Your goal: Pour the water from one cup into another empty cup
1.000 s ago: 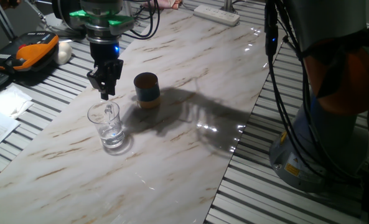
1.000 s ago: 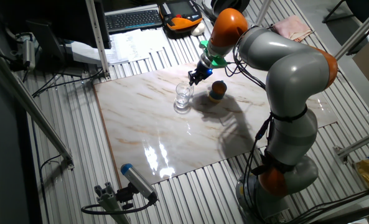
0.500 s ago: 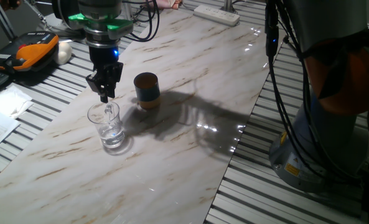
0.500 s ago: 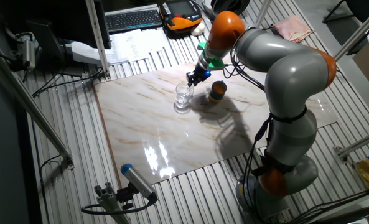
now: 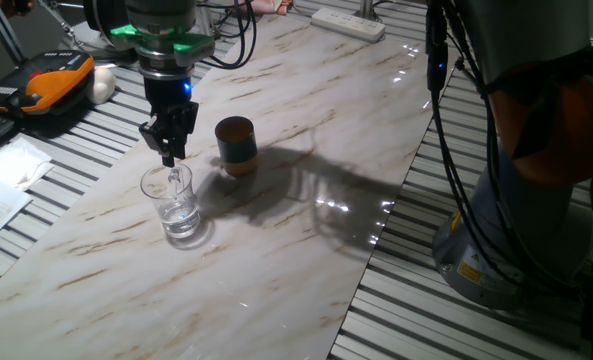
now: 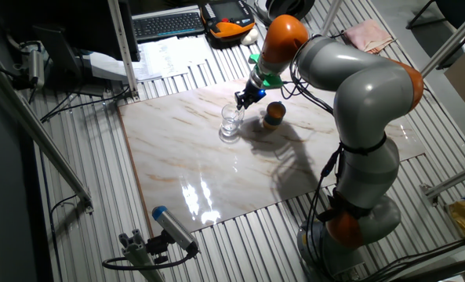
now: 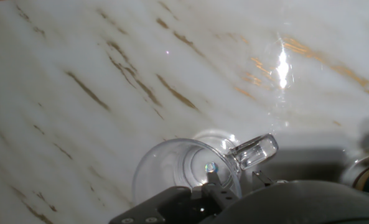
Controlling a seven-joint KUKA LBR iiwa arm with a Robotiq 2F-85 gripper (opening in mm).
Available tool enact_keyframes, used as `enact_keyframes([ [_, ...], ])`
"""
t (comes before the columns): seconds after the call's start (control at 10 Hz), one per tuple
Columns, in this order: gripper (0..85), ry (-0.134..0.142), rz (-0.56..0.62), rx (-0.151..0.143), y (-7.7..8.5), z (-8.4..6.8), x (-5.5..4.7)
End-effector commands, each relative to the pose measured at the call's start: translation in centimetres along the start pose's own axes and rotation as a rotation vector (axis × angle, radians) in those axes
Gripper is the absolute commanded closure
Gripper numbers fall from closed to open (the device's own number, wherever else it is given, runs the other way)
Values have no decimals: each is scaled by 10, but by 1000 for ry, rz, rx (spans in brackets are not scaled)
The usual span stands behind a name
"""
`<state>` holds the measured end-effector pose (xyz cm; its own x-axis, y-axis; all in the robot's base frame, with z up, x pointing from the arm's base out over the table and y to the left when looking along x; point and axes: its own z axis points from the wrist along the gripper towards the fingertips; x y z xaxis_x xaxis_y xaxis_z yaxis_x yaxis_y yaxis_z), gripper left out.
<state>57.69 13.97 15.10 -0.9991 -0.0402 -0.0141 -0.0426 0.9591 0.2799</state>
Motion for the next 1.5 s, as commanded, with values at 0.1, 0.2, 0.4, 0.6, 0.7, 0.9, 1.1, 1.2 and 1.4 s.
enact_keyframes([
  [0.1,510,1,-1,-3,-2,2,0],
  [0.2,510,4,-1,-9,-3,4,0],
  [0.4,510,1,7,-11,0,7,1],
  [0.6,510,1,10,-11,1,8,2],
  [0.7,510,2,12,-14,1,8,2],
  [0.9,510,3,17,-28,1,8,2],
  [1.1,510,11,10,-40,1,8,2],
  [1.2,510,11,8,-41,1,8,2],
  [1.4,510,13,4,-43,0,8,3],
])
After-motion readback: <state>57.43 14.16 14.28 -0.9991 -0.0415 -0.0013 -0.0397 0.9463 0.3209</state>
